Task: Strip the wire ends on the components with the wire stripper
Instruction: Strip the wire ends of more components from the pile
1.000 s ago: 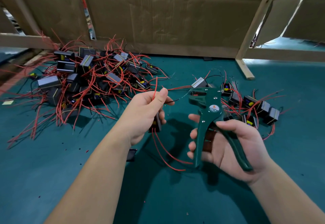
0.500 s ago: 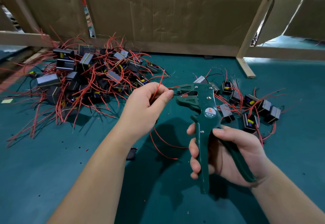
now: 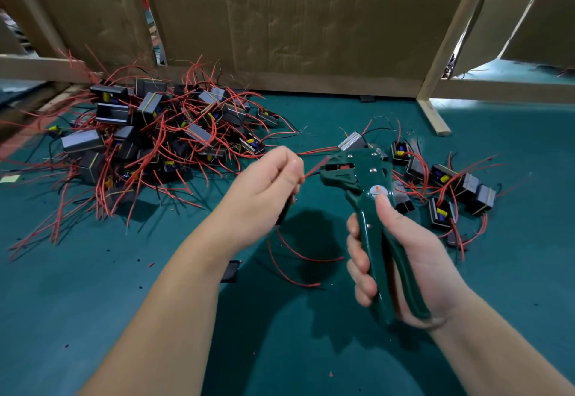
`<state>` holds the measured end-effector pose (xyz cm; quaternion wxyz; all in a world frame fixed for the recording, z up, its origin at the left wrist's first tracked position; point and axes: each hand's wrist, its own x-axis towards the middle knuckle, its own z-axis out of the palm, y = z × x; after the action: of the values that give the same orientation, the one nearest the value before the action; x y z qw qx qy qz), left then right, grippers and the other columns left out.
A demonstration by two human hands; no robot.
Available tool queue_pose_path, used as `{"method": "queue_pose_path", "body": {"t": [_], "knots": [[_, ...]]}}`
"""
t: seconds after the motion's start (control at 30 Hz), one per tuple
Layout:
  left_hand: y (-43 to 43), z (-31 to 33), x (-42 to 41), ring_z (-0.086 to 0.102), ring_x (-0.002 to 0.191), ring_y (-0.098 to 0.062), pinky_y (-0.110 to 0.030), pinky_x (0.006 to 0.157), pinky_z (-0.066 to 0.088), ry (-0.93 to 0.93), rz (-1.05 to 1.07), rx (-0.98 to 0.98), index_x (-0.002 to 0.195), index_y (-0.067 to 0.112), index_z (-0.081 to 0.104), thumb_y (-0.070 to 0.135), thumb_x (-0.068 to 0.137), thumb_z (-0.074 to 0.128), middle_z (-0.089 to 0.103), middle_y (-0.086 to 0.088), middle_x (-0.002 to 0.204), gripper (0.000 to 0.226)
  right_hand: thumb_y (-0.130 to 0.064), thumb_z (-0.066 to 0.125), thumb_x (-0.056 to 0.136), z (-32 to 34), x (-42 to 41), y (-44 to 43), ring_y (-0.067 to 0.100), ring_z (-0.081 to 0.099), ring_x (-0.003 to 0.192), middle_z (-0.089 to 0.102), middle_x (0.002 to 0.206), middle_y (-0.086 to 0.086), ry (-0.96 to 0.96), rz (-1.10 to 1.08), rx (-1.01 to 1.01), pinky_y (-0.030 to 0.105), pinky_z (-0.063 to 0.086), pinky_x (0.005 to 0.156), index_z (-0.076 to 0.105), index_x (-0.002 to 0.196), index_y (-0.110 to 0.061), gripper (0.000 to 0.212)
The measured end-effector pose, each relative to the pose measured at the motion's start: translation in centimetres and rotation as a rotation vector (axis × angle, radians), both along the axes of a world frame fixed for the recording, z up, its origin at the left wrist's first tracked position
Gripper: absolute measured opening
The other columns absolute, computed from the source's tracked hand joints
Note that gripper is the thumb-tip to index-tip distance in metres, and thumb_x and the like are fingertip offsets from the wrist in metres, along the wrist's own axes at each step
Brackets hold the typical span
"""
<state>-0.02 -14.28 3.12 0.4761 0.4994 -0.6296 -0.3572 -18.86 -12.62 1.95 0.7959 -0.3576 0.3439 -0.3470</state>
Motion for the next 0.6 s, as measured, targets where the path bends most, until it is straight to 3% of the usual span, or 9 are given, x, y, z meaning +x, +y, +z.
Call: {"method": "queue_pose_path", "body": {"t": [0.07,0.13,0.23,0.33,0.4,0.6], "knots": [[-0.3,-0.3,0.0,0.043,0.06,-0.012,-0.03,0.06,0.039,-0.139,0.008,-0.02,0.074,0.022,0.049,0.02,0.1,0.044,0.049,0.001,0.065,0.026,-0.053,0.056,0.073,-0.1,0.1,-0.2,0.031,0.058,0.055,0.057,0.071,0.017,-0.097,0.0,0.006,0.042,0.053,0.054,0.064,0.088,-0.008,0.049],[-0.4,-0.5,0.3,0.043,0.058,-0.011,-0.03,0.059,0.038,-0.17,0.032,-0.032,0.074,0.026,0.054,0.021,0.097,0.049,0.05,-0.001,0.063,0.024,-0.043,0.062,0.069,-0.2,-0.3,-0.5,0.037,0.062,0.067,0.06,0.082,0.022,-0.18,-0.025,-0.016,0.05,0.054,0.065,0.065,0.097,-0.004,0.048],[-0.6,-0.5,1.1,0.043,0.057,-0.007,-0.025,0.058,0.037,-0.161,0.061,-0.07,0.076,0.026,0.06,0.02,0.096,0.053,0.05,0.005,0.062,0.022,-0.033,0.074,0.059,-0.3,-0.9,-0.9,0.039,0.063,0.071,0.061,0.085,0.024,-0.224,-0.015,-0.016,0.051,0.055,0.066,0.067,0.101,-0.003,0.052],[-0.8,-0.6,1.4,0.047,0.071,0.006,-0.008,0.069,0.033,-0.249,0.094,-0.129,0.077,0.031,0.059,0.015,0.096,0.053,0.054,0.014,0.074,0.026,-0.03,0.081,0.053,-0.3,-1.3,-1.0,0.04,0.063,0.072,0.061,0.085,0.024,-0.187,0.051,0.019,0.052,0.054,0.067,0.068,0.101,-0.002,0.057],[-0.9,-0.9,1.4,0.044,0.078,0.008,-0.006,0.075,0.032,-0.295,0.138,-0.153,0.077,0.034,0.055,0.015,0.097,0.051,0.046,0.01,0.083,0.028,-0.03,0.082,0.053,-0.2,-1.2,-0.8,0.041,0.062,0.072,0.061,0.085,0.025,-0.146,0.129,0.027,0.053,0.054,0.069,0.067,0.103,-0.001,0.059],[-1.3,-1.6,1.5,0.04,0.081,0.001,-0.005,0.076,0.031,-0.401,0.266,-0.185,0.082,0.021,0.052,0.018,0.099,0.047,0.036,0.008,0.085,0.018,-0.027,0.079,0.064,-0.4,-0.6,0.0,0.041,0.063,0.073,0.06,0.087,0.028,-0.152,0.281,-0.039,0.054,0.052,0.072,0.062,0.109,0.0,0.055]]}}
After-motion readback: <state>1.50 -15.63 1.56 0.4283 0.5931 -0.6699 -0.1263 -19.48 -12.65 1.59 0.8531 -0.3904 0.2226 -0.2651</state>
